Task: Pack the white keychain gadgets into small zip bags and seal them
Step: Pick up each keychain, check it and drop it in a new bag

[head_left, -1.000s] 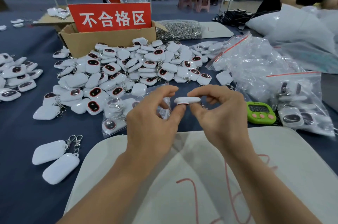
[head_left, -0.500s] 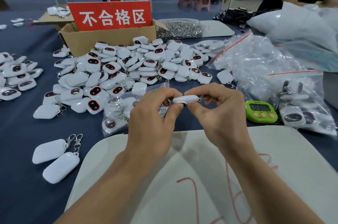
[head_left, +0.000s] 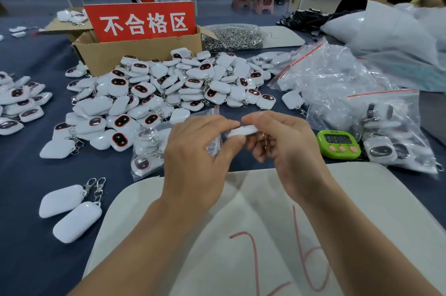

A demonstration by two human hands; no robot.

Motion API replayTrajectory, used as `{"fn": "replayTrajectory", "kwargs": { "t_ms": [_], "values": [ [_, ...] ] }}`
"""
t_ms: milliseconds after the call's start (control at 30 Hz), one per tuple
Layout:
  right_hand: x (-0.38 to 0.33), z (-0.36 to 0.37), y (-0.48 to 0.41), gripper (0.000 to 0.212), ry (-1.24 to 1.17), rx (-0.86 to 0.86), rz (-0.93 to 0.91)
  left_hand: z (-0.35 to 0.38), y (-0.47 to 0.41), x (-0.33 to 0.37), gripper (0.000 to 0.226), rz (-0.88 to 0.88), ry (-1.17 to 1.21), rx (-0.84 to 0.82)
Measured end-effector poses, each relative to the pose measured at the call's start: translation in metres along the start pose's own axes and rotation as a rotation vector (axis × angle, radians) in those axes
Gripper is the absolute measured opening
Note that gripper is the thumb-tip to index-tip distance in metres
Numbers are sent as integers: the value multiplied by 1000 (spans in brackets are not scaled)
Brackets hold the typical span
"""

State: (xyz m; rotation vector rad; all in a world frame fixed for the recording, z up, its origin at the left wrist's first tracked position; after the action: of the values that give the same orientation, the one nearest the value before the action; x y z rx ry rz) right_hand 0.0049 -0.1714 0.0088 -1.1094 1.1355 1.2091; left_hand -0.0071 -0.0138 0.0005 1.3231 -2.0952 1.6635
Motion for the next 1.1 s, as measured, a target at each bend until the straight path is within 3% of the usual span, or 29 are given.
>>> {"fn": "replayTrajectory", "kwargs": {
  "t_ms": [67,200,300,400,433,533,567,667,833,967,1100],
  "values": [
    [-1,1,1,32,46,-31,-5,-2,-1,-5,22,-72,19,20],
    [-3,4,4,23,229,-105,-64,-4,-5,-13,38,-175,23,26],
    [3,2,1,23,285,8,-30,-2,-3,-15,52,-232,22,54],
    [6,-4,-2,21,375,166,12,-6,-6,-21,37,-286,-9,88],
    [7,-6,-4,20,399,208,12,-6,-8,-22,39,-305,-59,67],
    [8,-11,-5,11,423,287,10,2,-11,-20,80,-367,-382,-182],
    [9,-11,-5,10,429,292,10,6,-10,-20,84,-359,-471,-245],
    [12,-7,-5,10,428,276,4,9,-8,-25,68,-329,-367,-267],
    [14,4,-8,16,366,254,-9,3,-6,-18,61,-211,-89,-167],
    [16,15,-9,15,281,184,-66,3,-3,-12,57,-79,-58,-183],
    [13,19,-8,14,235,195,-133,3,-1,-12,57,-70,-37,-181]
  ]
}}
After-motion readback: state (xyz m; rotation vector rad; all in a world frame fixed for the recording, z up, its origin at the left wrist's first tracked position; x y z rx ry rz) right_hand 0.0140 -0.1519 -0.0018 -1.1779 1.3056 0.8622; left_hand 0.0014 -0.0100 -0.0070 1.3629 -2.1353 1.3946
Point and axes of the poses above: each hand's wrist, its own y-axis away from the middle knuckle, its own z-axis out of the palm, x = y × z, the point moved 2 cm from there along -y, towards the middle knuckle, and after that the axes turned 4 degrees about y, right-handed, at the moved point
